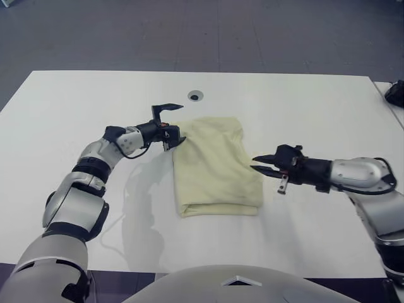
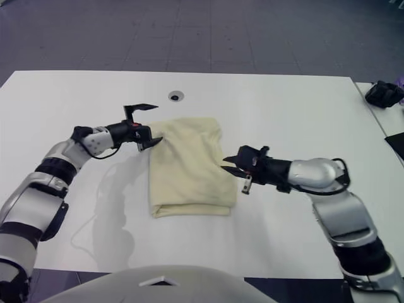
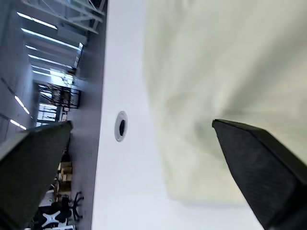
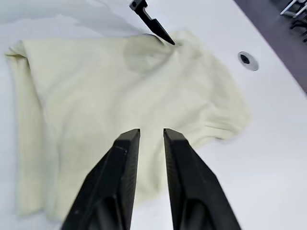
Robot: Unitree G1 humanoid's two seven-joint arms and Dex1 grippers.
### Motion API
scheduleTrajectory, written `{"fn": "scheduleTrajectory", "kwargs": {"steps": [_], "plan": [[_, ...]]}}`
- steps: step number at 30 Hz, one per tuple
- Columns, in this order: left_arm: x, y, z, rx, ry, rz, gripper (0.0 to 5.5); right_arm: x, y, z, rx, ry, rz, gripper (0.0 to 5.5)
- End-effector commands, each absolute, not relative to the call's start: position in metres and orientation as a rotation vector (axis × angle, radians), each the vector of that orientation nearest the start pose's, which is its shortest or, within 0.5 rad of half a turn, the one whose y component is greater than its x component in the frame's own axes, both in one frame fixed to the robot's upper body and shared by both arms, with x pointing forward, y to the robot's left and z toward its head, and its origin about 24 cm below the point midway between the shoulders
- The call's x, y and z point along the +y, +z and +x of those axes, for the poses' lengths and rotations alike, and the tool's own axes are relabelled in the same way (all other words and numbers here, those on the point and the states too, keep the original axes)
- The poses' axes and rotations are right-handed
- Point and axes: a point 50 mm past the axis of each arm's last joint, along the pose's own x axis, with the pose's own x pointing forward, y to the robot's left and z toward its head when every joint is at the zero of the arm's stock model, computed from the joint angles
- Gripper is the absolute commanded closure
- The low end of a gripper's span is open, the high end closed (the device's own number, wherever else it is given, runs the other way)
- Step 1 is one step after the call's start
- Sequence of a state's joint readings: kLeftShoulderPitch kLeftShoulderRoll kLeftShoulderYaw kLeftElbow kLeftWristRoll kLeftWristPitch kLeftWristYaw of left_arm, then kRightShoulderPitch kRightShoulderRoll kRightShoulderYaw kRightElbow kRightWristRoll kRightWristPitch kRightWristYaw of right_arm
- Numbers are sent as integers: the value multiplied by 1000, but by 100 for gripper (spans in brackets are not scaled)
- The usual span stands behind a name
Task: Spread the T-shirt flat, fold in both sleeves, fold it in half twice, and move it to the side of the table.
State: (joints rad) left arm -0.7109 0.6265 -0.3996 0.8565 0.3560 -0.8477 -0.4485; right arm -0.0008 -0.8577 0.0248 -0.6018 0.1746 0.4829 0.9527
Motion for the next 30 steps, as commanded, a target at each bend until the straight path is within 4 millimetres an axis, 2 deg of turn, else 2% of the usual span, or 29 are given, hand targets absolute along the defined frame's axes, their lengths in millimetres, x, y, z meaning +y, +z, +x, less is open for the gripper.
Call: {"fn": "scheduleTrajectory", "kwargs": {"steps": [1, 3, 6, 11, 15, 20, 25, 28, 30], "plan": [[212, 112, 282, -297, -1007, 1022, 10, -198, 122, 176, 275, 1145, -804, 389], [214, 112, 254, -271, -1086, 985, 10, -201, 112, 159, 268, 1168, -815, 358], [212, 107, 225, -221, -1195, 958, 10, -206, 96, 143, 278, 1175, -842, 309], [209, 91, 199, -139, -1319, 990, 10, -208, 75, 130, 221, 1150, -960, 220], [208, 80, 189, -108, -1379, 1042, 10, -206, 62, 134, 169, 1089, -1030, 160], [209, 60, 178, -47, -1419, 1043, 10, -198, 36, 135, 174, 1129, -1034, 82], [214, 51, 177, -16, -1408, 1037, 10, -193, 16, 132, 184, 1120, -1029, 18], [208, 46, 180, -27, -1402, 1027, 10, -197, 6, 131, 204, 1079, -1049, 12], [204, 44, 183, -38, -1409, 1020, 10, -199, 1, 131, 222, 1060, -1063, 46]]}}
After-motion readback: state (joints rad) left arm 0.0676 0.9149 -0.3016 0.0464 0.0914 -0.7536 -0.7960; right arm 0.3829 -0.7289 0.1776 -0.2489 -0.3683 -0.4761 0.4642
